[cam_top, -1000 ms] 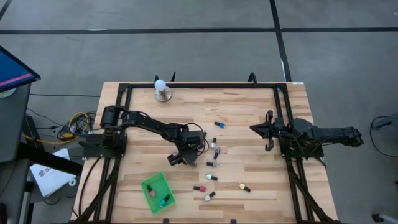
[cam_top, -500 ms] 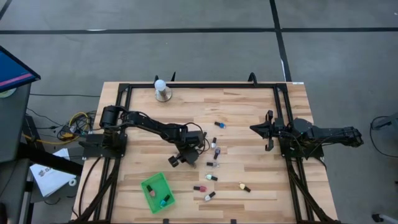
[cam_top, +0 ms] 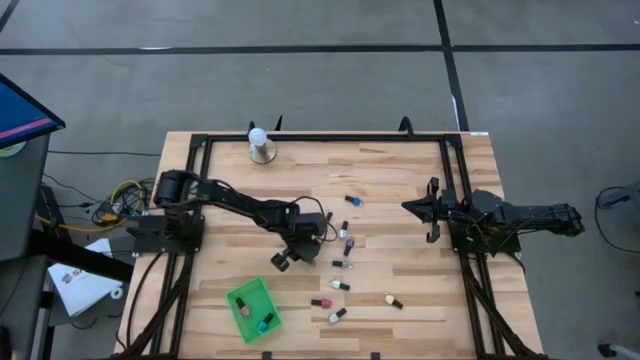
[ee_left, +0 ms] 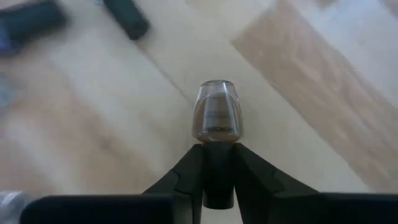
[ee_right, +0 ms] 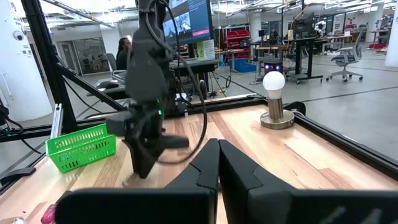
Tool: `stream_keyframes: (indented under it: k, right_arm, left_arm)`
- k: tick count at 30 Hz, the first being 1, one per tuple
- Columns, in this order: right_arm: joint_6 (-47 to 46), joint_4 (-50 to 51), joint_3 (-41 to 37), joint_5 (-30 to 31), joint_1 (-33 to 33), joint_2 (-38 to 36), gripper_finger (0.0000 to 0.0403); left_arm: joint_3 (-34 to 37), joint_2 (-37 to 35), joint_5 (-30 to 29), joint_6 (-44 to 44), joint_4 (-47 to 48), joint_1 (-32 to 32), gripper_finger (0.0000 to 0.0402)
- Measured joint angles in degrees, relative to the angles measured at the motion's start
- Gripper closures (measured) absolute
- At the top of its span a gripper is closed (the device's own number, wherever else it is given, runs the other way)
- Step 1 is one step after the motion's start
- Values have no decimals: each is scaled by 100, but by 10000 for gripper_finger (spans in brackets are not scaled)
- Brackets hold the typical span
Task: Pick & Place Nail Polish
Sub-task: Put the black brown nail polish bottle into the green basket
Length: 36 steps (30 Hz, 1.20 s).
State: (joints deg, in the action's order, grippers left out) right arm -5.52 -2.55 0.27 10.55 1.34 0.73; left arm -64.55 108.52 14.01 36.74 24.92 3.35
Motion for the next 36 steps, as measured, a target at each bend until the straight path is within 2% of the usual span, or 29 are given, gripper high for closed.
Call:
stream_keyframes:
  k: [7, 12, 18, 25, 30, 36]
  right_arm:
    - [1, 3, 0, 1, 0, 0, 403]
    - [9, -1, 0, 2, 0, 0, 403]
    - [11, -1, 0, 2, 2, 2, 403]
    - [12, 0, 0, 2, 1, 2, 403]
    - [108, 1, 1, 2, 1, 2, 403]
    - [149, 0, 2, 2, 2, 0, 403]
  left_arm:
    - [-13, -1128, -674, -1464, 18, 288, 345]
    - [-17, -2081, -808, -2958, 232, 664, 345]
    - [-20, -2900, -945, -4366, 864, 1447, 344]
    - [-20, -3040, -1182, -5823, 1800, 2548, 344]
    - [-22, -2819, -1607, -5953, 1937, 3040, 344]
    - [212, -2463, -1427, -5972, 1895, 3194, 344]
